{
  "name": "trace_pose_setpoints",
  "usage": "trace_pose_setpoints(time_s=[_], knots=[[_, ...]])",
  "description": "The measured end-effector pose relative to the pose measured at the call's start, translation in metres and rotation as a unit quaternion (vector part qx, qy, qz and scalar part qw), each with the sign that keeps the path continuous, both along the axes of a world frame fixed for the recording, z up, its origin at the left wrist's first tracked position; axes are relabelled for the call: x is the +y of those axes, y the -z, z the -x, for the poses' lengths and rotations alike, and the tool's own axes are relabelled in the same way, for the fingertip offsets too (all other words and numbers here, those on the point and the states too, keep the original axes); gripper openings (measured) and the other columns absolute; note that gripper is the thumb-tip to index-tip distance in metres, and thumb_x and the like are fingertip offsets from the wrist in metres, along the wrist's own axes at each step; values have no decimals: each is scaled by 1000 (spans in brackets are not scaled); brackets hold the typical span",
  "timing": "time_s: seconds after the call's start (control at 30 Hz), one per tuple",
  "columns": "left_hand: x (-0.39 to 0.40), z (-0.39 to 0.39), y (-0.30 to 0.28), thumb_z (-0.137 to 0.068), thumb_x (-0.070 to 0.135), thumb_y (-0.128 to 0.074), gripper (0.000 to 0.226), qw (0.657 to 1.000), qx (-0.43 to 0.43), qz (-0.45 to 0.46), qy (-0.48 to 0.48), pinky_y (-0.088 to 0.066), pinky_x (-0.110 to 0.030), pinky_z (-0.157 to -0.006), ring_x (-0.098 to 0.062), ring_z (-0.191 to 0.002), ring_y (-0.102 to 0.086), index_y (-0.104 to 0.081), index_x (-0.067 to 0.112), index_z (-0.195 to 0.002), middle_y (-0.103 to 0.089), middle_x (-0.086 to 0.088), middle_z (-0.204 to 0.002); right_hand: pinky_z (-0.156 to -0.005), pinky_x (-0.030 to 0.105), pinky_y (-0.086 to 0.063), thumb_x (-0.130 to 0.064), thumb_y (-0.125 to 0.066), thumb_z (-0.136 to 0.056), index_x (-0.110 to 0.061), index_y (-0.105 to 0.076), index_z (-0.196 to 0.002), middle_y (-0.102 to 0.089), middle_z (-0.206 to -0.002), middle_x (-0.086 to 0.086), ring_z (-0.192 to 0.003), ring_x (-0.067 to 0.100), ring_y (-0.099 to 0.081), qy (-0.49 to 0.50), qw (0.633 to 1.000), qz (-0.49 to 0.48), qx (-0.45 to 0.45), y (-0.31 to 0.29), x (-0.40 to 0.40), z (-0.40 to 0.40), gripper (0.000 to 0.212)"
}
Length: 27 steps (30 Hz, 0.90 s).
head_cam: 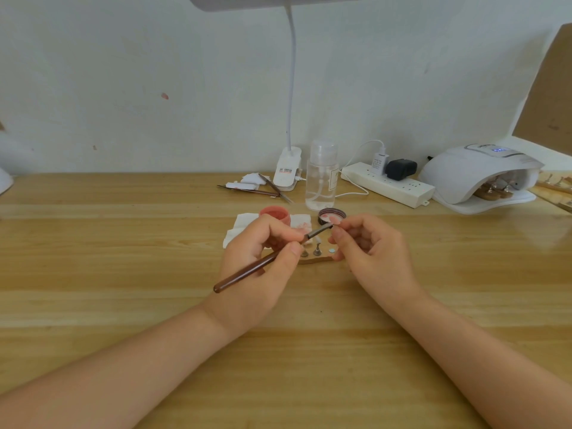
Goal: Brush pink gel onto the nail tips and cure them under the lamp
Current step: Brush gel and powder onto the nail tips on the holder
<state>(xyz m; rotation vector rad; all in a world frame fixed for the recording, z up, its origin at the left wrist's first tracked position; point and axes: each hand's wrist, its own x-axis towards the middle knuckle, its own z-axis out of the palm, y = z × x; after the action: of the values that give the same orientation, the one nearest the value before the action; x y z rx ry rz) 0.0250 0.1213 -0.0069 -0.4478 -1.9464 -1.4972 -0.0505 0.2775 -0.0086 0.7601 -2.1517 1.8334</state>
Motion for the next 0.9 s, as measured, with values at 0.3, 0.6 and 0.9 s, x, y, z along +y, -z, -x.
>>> trace_pose_setpoints(time_s=[0.3,0.6,0.9], knots=[[-1,1,1,-81,23,-57,3,999,3,31,-22,-42,-12,-83,-3,-82,-61,-59,25,-82,-66,8,-80,-57,14,-49,-11,-65,-87,-25,-62,-83,-68,-74,-2,-61,12,-65,-2,1000,2,3,0,0,0,15],[2,2,1,-85,12,-60,15,999,5,36,-32,-44,-11,-86,-1,-98,-64,-61,26,-90,-68,12,-99,-57,17,-49,-11,-65,-86,-28,-61,-83,-69,-76,-2,-61,12,-66,3,1000,-2,20,1,-1,1,17],[4,-1,0,-84,29,-56,10,1000,1,15,-22,-48,-23,-90,-12,-100,-65,-61,36,-87,-70,12,-95,-62,20,-53,-8,-64,-88,-31,-60,-87,-67,-78,-6,-62,9,-65,23,997,-26,64,3,-1,2,23]])
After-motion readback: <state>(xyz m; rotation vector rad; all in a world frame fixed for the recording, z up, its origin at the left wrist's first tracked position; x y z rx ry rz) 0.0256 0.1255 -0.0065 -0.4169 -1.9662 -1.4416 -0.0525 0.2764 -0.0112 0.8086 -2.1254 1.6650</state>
